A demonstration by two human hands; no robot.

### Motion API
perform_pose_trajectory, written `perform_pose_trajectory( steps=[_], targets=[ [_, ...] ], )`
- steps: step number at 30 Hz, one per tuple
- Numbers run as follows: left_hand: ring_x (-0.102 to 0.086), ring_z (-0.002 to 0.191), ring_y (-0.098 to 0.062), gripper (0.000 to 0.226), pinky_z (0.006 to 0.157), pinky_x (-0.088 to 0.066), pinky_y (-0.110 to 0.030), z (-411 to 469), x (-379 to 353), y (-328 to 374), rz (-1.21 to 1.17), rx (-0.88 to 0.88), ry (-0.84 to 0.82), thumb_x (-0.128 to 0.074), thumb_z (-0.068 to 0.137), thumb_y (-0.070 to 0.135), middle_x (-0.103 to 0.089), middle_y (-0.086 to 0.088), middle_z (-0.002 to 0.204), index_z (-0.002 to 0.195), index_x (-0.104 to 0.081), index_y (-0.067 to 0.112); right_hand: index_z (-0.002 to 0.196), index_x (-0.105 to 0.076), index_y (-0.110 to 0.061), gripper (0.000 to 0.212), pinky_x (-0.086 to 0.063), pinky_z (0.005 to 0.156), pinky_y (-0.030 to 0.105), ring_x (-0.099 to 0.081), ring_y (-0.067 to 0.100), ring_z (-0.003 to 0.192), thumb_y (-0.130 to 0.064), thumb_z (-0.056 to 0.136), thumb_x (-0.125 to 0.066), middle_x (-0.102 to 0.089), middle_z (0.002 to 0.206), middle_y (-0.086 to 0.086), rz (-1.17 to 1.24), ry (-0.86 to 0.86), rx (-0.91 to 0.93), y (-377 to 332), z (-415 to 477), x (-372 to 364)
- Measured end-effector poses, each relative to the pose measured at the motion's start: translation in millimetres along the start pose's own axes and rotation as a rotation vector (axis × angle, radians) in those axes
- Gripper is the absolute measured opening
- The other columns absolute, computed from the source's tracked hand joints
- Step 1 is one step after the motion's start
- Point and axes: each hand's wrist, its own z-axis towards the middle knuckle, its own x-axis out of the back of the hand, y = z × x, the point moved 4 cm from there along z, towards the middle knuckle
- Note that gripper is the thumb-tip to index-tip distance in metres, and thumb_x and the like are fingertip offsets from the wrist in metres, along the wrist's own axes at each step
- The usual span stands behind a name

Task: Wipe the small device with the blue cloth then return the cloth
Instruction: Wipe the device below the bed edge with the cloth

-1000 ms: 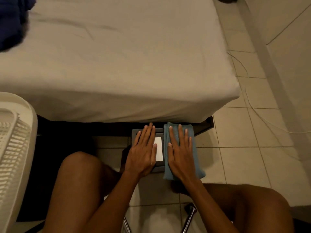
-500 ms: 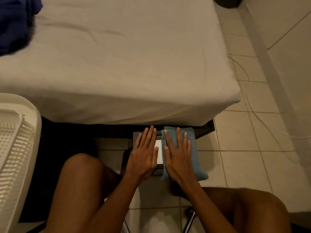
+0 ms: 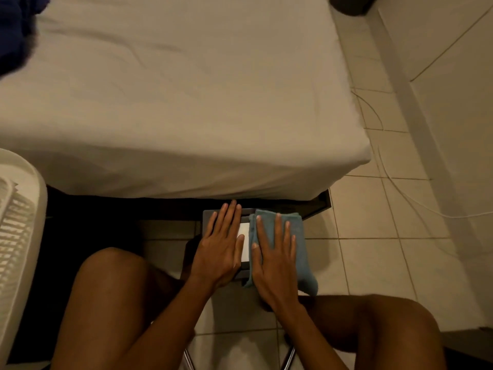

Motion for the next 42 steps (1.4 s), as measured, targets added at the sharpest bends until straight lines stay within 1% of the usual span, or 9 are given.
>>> perform_pose_trajectory(
  steps=[8,15,19,23,27,30,33,38,42],
  targets=[
    [0.005,0.154,-0.015,0.062,0.125,-0.006,-0.038,1.8,2.9,1.8,0.010,-0.010,0.002,-0.022,0.104,0.038,-0.001,-0.004,0.167,0.158,-0.003,0.012,0.158,0.004,-0.038,0.060,-0.001,0.125,0.048,0.012,0.023,0.154,-0.053,0.102,-0.010,0.009,0.168,0.003,0.032,0.041,-0.080,21.4,33.1,15.8],
    [0.007,0.154,-0.016,0.064,0.126,-0.008,-0.041,2.7,-0.5,1.1,0.018,-0.019,-0.034,-0.017,0.104,0.040,0.005,-0.005,0.167,0.158,0.001,0.012,0.157,0.009,-0.040,0.063,-0.008,0.123,0.054,0.003,0.026,0.155,-0.050,0.102,-0.021,0.007,0.168,0.006,0.100,0.034,0.016,27.0,7.2,3.7],
    [0.009,0.154,-0.016,0.064,0.126,-0.007,-0.042,2.5,-1.9,-0.1,0.041,-0.029,-0.032,-0.014,0.104,0.041,0.006,-0.005,0.167,0.157,0.003,0.012,0.158,0.005,-0.039,0.061,-0.008,0.125,0.050,0.006,0.025,0.155,-0.051,0.102,-0.016,0.005,0.168,0.006,0.068,0.060,-0.102,27.0,36.9,13.7],
    [0.008,0.154,-0.016,0.063,0.125,-0.009,-0.041,0.6,-1.6,-1.0,0.023,-0.037,-0.027,-0.018,0.104,0.040,0.005,-0.005,0.167,0.158,0.000,0.012,0.160,0.000,-0.026,0.072,-0.015,0.123,0.052,-0.007,0.033,0.154,-0.051,0.101,-0.033,-0.007,0.167,0.015,0.010,0.098,-0.155,12.7,-10.4,-0.6],
    [0.004,0.154,-0.016,0.063,0.124,-0.008,-0.040,2.4,-0.8,2.2,0.010,-0.026,-0.015,-0.020,0.104,0.040,0.002,-0.004,0.167,0.158,-0.002,0.012,0.159,0.001,-0.033,0.063,-0.014,0.124,0.051,-0.003,0.028,0.155,-0.050,0.103,-0.021,-0.003,0.168,0.011,0.036,0.098,-0.127,19.7,6.1,1.7],
    [0.007,0.154,-0.017,0.064,0.125,-0.007,-0.041,2.7,-2.1,2.0,0.045,-0.021,-0.029,-0.019,0.104,0.039,0.005,-0.005,0.167,0.157,0.002,0.012,0.159,0.003,-0.034,0.063,-0.011,0.124,0.049,0.002,0.026,0.155,-0.047,0.105,-0.026,0.001,0.168,0.010,0.005,0.112,-0.185,27.4,28.6,7.5],
    [0.007,0.154,-0.018,0.063,0.124,-0.009,-0.043,0.0,-1.7,0.6,0.052,-0.034,-0.042,-0.016,0.104,0.039,0.006,-0.006,0.167,0.157,0.003,0.011,0.160,-0.002,-0.024,0.074,-0.015,0.122,0.052,-0.012,0.033,0.153,-0.047,0.101,-0.041,-0.011,0.166,0.018,-0.060,0.110,-0.203,15.4,-9.3,-9.5],
    [0.006,0.154,-0.018,0.063,0.124,-0.011,-0.044,2.7,-1.8,2.3,0.050,-0.029,-0.028,-0.015,0.104,0.040,0.003,-0.007,0.167,0.157,0.001,0.010,0.158,0.008,-0.035,0.064,-0.009,0.124,0.048,-0.003,0.028,0.154,-0.049,0.103,-0.022,-0.004,0.167,0.013,0.023,0.108,-0.162,21.2,14.5,5.9],
    [0.008,0.154,-0.017,0.063,0.125,-0.008,-0.042,1.1,0.9,3.3,0.043,-0.037,-0.025,-0.016,0.104,0.040,0.004,-0.006,0.167,0.157,0.002,0.011,0.160,-0.001,-0.028,0.062,-0.010,0.125,0.048,-0.004,0.028,0.154,-0.051,0.103,-0.014,-0.003,0.167,0.014,0.017,0.171,-0.251,15.8,14.6,9.7]
  ],
)
